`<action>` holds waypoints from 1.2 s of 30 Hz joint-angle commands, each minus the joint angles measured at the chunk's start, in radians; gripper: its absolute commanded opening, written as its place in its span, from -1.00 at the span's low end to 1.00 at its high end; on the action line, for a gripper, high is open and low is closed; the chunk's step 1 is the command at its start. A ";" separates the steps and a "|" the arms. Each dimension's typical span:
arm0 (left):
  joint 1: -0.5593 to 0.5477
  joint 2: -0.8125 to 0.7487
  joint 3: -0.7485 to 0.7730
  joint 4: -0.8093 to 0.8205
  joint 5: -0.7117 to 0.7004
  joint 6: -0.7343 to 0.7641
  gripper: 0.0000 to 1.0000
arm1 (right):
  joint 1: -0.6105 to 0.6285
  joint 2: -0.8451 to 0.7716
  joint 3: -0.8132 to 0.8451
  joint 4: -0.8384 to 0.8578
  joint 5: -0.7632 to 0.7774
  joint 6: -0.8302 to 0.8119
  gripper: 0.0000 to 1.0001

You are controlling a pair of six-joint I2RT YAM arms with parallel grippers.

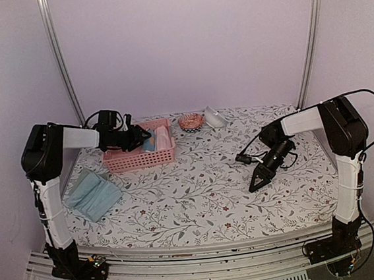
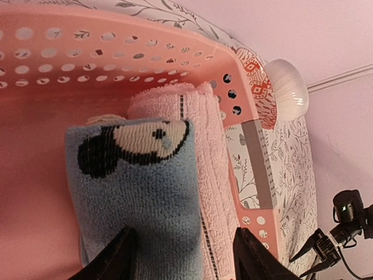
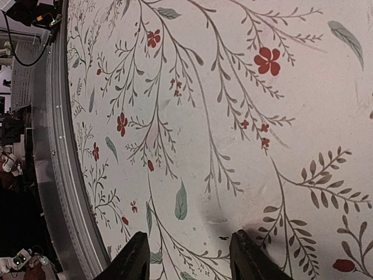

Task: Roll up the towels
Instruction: Adjust the towel in the bin, then reset both arms

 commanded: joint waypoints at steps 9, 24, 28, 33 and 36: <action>0.005 -0.050 0.023 -0.172 -0.136 0.042 0.22 | 0.004 -0.003 0.005 0.012 0.069 0.004 -0.02; -0.043 -0.348 0.213 -0.494 -0.301 0.312 0.97 | -0.259 -0.425 0.322 0.279 0.273 0.305 0.42; -0.104 -0.450 0.205 -0.512 -0.443 0.478 0.97 | -0.316 -0.532 0.227 0.524 0.390 0.519 0.98; -0.154 -0.573 0.062 -0.421 -0.573 0.642 0.97 | -0.317 -0.630 0.111 0.681 0.511 0.584 0.98; -0.156 -0.634 -0.005 -0.368 -0.573 0.678 0.97 | -0.317 -0.686 0.045 0.727 0.507 0.594 0.98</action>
